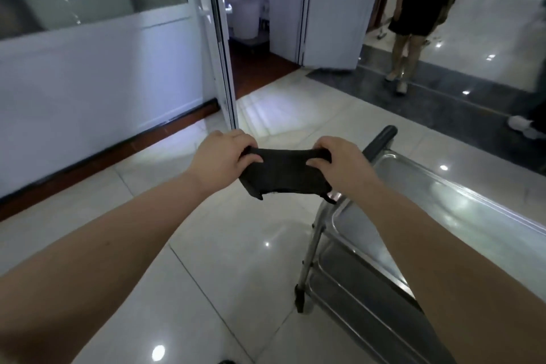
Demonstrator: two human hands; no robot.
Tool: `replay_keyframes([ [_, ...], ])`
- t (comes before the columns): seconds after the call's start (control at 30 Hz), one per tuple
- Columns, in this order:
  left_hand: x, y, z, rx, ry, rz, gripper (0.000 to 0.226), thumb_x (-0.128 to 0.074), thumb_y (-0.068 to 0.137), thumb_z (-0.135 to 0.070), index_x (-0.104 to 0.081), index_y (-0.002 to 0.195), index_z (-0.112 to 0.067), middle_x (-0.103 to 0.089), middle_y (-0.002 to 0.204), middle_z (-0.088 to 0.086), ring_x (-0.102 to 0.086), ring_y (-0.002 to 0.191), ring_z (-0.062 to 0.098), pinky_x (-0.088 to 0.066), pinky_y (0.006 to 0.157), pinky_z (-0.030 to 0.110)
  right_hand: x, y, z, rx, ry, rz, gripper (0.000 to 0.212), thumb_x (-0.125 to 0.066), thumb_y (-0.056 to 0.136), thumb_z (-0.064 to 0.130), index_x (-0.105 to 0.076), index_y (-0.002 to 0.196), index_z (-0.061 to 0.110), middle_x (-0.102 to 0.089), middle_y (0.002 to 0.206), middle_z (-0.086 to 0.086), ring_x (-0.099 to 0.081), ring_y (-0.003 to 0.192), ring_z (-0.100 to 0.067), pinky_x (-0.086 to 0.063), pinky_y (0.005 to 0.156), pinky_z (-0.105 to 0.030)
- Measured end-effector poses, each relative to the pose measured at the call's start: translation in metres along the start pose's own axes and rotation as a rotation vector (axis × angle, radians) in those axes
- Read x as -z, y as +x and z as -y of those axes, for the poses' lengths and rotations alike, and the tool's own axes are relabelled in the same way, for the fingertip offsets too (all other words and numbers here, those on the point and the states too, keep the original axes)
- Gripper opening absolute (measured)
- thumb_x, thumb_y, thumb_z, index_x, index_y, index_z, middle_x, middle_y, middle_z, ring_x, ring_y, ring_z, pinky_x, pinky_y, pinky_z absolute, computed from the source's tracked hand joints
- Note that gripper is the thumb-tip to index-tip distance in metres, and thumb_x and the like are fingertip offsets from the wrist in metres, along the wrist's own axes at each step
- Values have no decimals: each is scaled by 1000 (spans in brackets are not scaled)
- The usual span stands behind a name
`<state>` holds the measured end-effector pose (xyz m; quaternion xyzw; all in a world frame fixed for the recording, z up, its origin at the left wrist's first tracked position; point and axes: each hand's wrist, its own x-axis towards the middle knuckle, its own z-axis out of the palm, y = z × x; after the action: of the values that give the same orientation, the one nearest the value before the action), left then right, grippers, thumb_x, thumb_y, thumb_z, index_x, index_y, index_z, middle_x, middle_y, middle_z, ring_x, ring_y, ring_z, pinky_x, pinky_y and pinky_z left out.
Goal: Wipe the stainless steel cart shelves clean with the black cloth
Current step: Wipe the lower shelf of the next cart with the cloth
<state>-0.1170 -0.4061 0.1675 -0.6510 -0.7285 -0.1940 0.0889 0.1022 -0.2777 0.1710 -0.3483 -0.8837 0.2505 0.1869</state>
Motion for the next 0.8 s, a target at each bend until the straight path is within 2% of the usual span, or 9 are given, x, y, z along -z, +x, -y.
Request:
replay_keyframes([
  [0.1,10,42,41,-57,13,-29,23,-59,92,-41,-67,97,-19,-67,93,-2,-62,83,20,-48,80,37,5,48,27,-19,-93,-38,11,-61,93,29,-59,94,19,-60,94,0,-55,89,-19,-44,78,-35],
  [0.23,23,124,86,-112,-44,-100,21,-62,90,-42,-67,95,-22,-64,89,-5,-60,79,17,-51,80,41,24,117,51,-65,-186,-115,12,-58,95,30,-58,96,18,-60,98,0,-55,92,-21,-44,81,-36],
  [0.37,16,216,112,-186,-80,-141,18,-58,90,-45,-64,94,-29,-51,84,-16,-49,78,8,-33,81,32,45,177,49,-154,-224,-201,10,-59,95,30,-59,97,20,-61,96,0,-56,91,-21,-49,82,-41],
  [0.43,3,259,118,-210,-122,-133,16,-58,91,-44,-63,93,-29,-51,84,-16,-44,79,5,-23,80,27,51,203,38,-191,-240,-240,11,-59,94,29,-60,99,19,-62,98,-1,-57,92,-21,-49,82,-42],
  [0.53,-24,320,124,-226,-176,-107,16,-58,92,-41,-63,94,-26,-60,92,-10,-51,85,9,-19,76,24,59,246,9,-242,-289,-279,10,-59,94,31,-59,101,23,-62,99,2,-57,92,-20,-49,81,-38],
  [0.7,-68,423,137,-328,-114,-85,19,-55,94,-43,-60,101,-27,-61,99,-8,-57,90,14,-30,85,31,74,332,-56,-288,-300,-323,8,-61,94,34,-56,98,29,-61,97,4,-58,92,-20,-43,76,-32],
  [0.8,-90,483,147,-358,-95,-55,20,-53,95,-43,-58,105,-27,-61,104,-6,-57,94,15,-36,89,34,83,383,-86,-317,-241,-338,9,-62,93,31,-54,93,34,-62,97,4,-58,93,-21,-47,82,-37],
])
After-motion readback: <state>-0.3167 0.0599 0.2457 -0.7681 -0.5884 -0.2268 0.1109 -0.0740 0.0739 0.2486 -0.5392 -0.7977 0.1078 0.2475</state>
